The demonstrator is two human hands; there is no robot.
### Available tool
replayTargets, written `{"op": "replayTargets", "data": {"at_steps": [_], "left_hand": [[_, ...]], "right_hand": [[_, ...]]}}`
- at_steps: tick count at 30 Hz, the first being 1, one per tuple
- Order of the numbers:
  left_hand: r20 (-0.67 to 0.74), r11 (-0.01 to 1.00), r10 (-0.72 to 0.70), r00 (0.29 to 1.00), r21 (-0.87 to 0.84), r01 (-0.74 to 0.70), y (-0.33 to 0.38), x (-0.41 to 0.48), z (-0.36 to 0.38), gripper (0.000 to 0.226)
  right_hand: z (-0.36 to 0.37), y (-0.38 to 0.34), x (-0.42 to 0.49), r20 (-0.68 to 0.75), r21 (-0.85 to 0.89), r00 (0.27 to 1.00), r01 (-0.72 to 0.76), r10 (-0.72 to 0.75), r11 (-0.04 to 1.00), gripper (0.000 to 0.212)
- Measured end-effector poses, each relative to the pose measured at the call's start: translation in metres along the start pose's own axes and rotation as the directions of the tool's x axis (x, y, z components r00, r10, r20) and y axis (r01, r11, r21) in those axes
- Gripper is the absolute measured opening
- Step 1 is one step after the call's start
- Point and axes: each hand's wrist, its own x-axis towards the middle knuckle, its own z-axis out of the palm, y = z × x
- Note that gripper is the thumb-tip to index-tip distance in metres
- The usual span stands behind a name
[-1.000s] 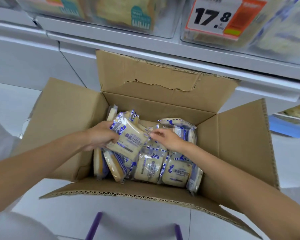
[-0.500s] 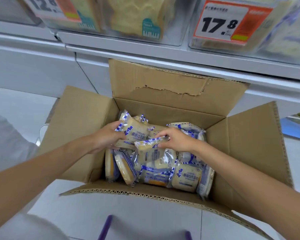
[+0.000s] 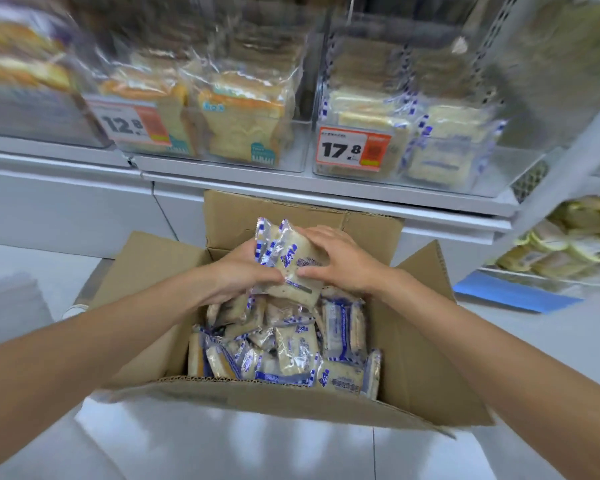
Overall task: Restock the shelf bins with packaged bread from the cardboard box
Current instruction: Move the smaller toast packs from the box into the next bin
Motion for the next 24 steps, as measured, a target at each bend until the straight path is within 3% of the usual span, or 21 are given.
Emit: {"op": "replayTargets", "data": {"at_steps": [2,5,7,9,12,15,21,24], "left_hand": [[-0.015,0.996,0.058,0.998,0.064,-0.057,0.026,-0.007,0.012,0.047],[-0.046,0.959,0.176,0.983,0.234,-0.16,0.072,-0.009,0.026,0.056],[-0.04,0.879,0.264,0.964,0.421,-0.223,0.106,-0.004,0.034,0.093],[0.029,0.779,0.359,0.933,0.54,-0.317,0.142,0.002,0.041,0.114],[0.125,0.596,0.53,0.839,0.649,-0.473,0.186,0.019,0.05,0.103],[0.132,0.357,0.65,0.749,0.817,-0.453,0.207,0.048,0.052,0.068],[0.241,0.067,0.606,0.758,0.934,-0.351,0.195,0.094,0.048,0.055],[0.254,-0.011,0.65,0.717,0.946,-0.324,0.181,0.101,0.044,0.061]], "right_hand": [[-0.027,-0.011,-0.017,-0.053,-0.08,0.999,0.007,-0.011,0.997,0.094],[-0.079,-0.021,-0.039,-0.165,-0.205,0.984,0.028,-0.063,0.978,0.096],[-0.118,-0.025,-0.053,-0.253,-0.281,0.961,0.038,-0.112,0.959,0.079],[-0.162,-0.026,-0.069,-0.359,-0.379,0.919,0.019,-0.165,0.925,0.064],[-0.225,-0.012,-0.086,-0.474,-0.513,0.855,-0.075,-0.209,0.855,0.053],[-0.275,0.007,-0.096,-0.522,-0.546,0.835,-0.169,-0.176,0.821,0.051],[-0.303,0.036,-0.068,-0.362,-0.612,0.932,-0.258,0.025,0.747,0.04],[-0.31,0.047,-0.051,-0.347,-0.59,0.933,-0.299,0.099,0.75,0.051]]}}
